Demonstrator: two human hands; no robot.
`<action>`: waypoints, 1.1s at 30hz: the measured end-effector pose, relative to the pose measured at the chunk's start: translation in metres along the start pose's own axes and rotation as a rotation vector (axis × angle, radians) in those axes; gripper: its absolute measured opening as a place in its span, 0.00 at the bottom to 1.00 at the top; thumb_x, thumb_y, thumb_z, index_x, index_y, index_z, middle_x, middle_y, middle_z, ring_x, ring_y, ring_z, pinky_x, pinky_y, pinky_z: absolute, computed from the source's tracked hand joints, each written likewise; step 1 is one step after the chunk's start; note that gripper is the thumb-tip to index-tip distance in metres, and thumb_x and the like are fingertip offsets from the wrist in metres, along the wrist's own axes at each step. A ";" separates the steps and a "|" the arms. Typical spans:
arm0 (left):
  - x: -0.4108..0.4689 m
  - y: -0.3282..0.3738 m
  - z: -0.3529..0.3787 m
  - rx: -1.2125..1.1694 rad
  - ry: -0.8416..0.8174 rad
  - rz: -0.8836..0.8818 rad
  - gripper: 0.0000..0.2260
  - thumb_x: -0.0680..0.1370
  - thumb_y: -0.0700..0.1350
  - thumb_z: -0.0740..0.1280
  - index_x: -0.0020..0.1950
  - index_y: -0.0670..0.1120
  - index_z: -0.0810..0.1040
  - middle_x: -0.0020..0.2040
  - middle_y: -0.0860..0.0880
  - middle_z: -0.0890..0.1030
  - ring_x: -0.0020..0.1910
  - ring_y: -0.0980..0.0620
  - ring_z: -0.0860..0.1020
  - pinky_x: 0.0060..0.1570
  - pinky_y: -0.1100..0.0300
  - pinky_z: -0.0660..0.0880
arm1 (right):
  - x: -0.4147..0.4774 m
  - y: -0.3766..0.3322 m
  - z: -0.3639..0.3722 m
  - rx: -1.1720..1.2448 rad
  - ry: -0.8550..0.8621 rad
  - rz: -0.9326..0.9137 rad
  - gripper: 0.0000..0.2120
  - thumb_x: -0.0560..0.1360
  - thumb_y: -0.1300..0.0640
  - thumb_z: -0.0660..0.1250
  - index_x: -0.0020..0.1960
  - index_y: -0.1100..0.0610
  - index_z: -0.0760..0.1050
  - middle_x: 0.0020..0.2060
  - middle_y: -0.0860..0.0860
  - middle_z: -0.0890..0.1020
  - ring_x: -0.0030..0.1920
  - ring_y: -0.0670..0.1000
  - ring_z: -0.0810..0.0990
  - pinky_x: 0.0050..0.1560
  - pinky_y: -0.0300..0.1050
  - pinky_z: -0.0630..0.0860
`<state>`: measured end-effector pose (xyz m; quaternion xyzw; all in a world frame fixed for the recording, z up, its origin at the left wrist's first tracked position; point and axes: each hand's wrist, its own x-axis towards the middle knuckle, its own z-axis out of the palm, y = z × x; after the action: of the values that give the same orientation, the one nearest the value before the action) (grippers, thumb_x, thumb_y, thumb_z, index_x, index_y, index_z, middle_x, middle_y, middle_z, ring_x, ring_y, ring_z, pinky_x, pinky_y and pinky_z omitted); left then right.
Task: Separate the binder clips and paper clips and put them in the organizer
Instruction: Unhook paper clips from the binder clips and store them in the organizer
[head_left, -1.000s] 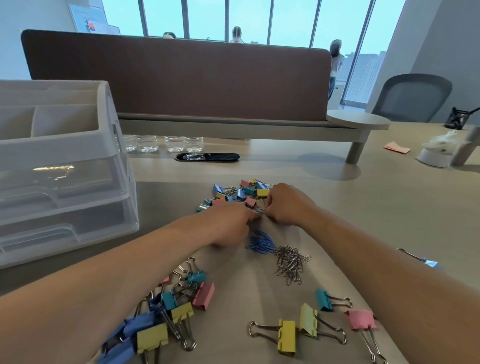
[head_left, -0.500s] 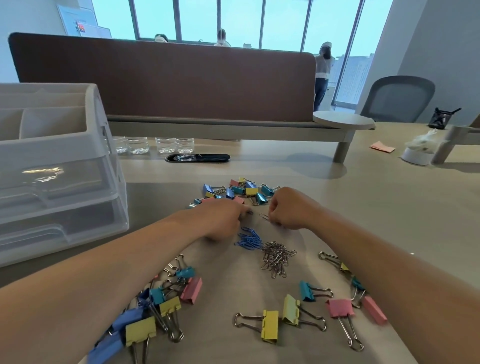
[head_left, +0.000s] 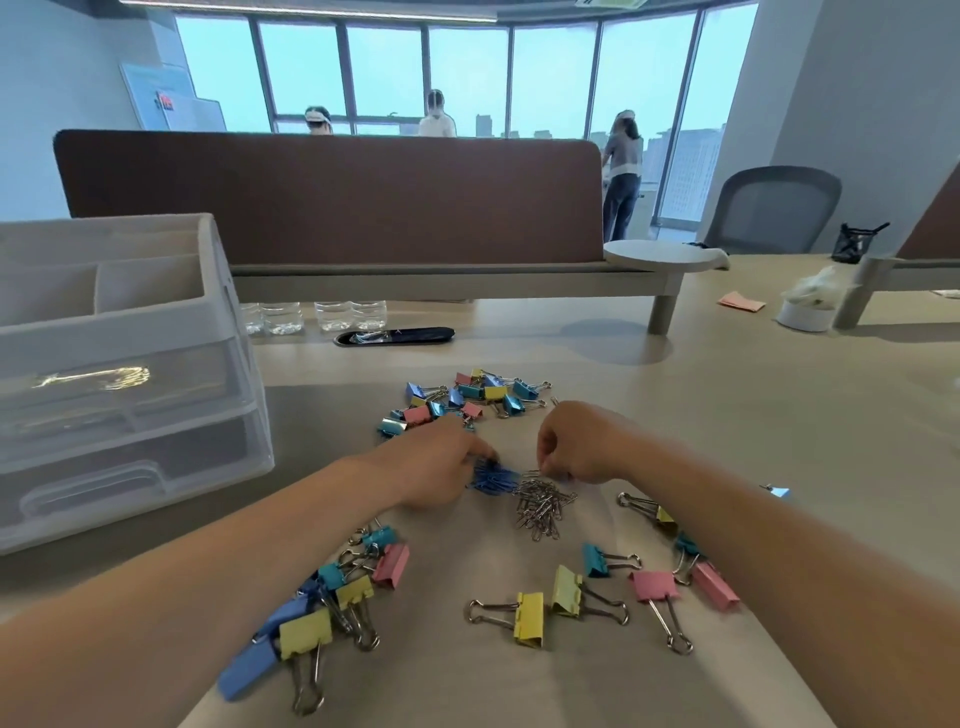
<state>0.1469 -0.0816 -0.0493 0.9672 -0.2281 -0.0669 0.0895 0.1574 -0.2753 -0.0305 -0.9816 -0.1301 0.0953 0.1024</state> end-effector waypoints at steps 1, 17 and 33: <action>-0.002 0.001 0.000 -0.002 0.016 -0.001 0.18 0.83 0.43 0.56 0.70 0.55 0.72 0.60 0.49 0.70 0.56 0.51 0.73 0.50 0.61 0.67 | -0.003 -0.001 0.000 -0.011 0.002 0.007 0.05 0.74 0.62 0.69 0.47 0.57 0.84 0.39 0.47 0.82 0.40 0.46 0.78 0.41 0.42 0.76; 0.003 0.013 0.000 0.086 0.020 0.181 0.15 0.81 0.47 0.62 0.68 0.54 0.75 0.62 0.53 0.72 0.59 0.53 0.71 0.57 0.61 0.68 | -0.022 -0.006 0.004 -0.004 -0.004 -0.038 0.13 0.81 0.59 0.61 0.60 0.52 0.82 0.56 0.47 0.82 0.49 0.47 0.78 0.47 0.39 0.73; -0.018 0.007 0.001 0.042 0.079 0.085 0.11 0.78 0.45 0.67 0.60 0.50 0.77 0.53 0.52 0.76 0.51 0.53 0.74 0.50 0.59 0.72 | -0.016 -0.028 0.008 -0.030 -0.008 -0.129 0.13 0.77 0.50 0.69 0.61 0.51 0.80 0.55 0.47 0.82 0.52 0.47 0.79 0.53 0.41 0.75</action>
<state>0.1273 -0.0798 -0.0469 0.9603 -0.2664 -0.0199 0.0808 0.1342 -0.2521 -0.0299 -0.9722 -0.1947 0.0905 0.0931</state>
